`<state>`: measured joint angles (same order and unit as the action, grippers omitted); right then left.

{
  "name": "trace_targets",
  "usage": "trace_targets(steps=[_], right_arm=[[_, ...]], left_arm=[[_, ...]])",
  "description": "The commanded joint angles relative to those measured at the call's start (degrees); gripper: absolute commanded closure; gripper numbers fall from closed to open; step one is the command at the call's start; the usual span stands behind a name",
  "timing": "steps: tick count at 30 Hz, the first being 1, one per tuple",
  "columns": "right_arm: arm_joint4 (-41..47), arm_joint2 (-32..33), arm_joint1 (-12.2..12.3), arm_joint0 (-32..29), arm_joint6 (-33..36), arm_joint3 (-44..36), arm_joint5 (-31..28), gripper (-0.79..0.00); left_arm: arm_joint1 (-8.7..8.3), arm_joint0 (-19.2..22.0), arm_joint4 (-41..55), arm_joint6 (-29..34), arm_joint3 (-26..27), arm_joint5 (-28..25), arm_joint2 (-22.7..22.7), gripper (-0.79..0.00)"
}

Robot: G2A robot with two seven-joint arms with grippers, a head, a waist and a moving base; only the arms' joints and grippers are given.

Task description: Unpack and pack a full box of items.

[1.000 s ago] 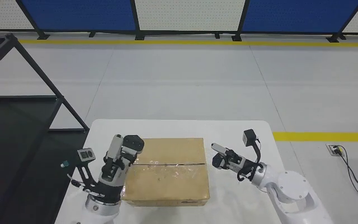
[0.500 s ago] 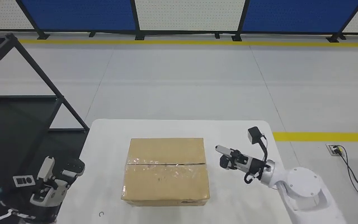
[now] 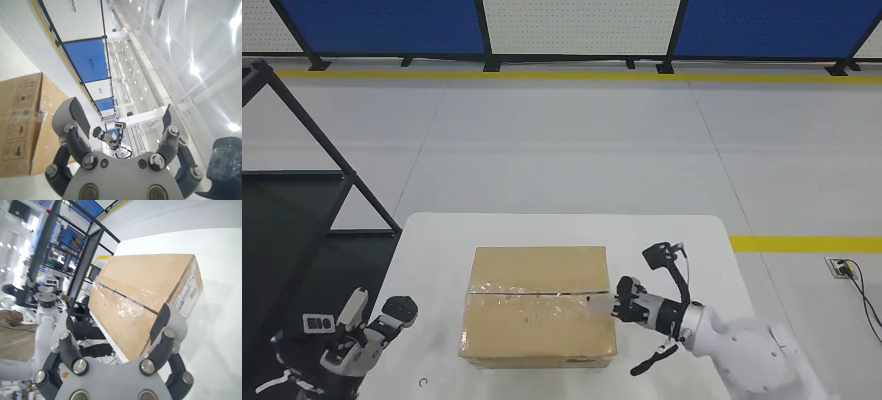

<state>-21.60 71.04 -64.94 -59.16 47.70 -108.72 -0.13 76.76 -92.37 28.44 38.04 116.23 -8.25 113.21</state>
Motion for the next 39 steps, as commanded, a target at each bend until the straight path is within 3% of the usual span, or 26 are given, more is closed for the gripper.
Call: trace_targets(steps=[1,4,10,19,23,27,29,30,33,39], right_arm=[[-0.27,-0.01,0.00,0.00,0.08,0.03,0.11,-0.785],[-0.27,-0.01,0.00,0.00,0.08,0.03,0.11,-0.785],[-2.80,-0.93,0.02,-0.51,-0.90,-0.71,-0.66,-0.785],[-42.25,-12.36,-0.06,-2.98,-6.41,-10.66,3.98,-0.785],[-54.41,-17.72,-0.91,-1.90,-4.31,-10.11,9.42,-0.785],[-60.88,-21.63,-2.03,0.01,-1.58,-9.11,12.54,-0.785],[-63.11,-23.15,-2.61,0.71,-0.64,-8.77,13.72,-0.643],[-64.02,-23.83,-2.88,1.01,-0.24,-8.58,14.06,-0.619],[-66.70,-25.24,-3.64,1.85,0.98,-7.75,15.06,-0.382],[-69.81,-26.88,-5.05,3.20,3.84,-6.26,15.40,-0.342]], left_arm=[[-0.35,0.14,1.99,3.34,-1.42,0.80,1.29,-0.785],[-0.85,-0.14,3.03,7.37,-3.07,2.13,2.75,-0.785],[-0.92,-0.19,2.90,7.73,-3.26,2.37,2.98,-0.785],[-1.05,-1.11,2.85,6.39,-2.10,2.36,0.78,-0.785],[-1.17,-1.69,3.31,6.07,-1.98,1.69,0.27,-0.785],[-1.28,-2.15,4.51,5.54,-2.13,1.29,0.25,-0.785],[-1.36,-2.25,4.95,5.41,-2.25,1.27,0.28,-0.785],[-1.41,-2.27,5.11,5.37,-2.31,1.33,0.25,-0.785],[-1.52,-2.29,5.50,5.04,-2.40,1.27,0.14,-0.785],[-1.79,-2.25,6.06,4.70,-2.61,1.08,0.21,-0.785]])
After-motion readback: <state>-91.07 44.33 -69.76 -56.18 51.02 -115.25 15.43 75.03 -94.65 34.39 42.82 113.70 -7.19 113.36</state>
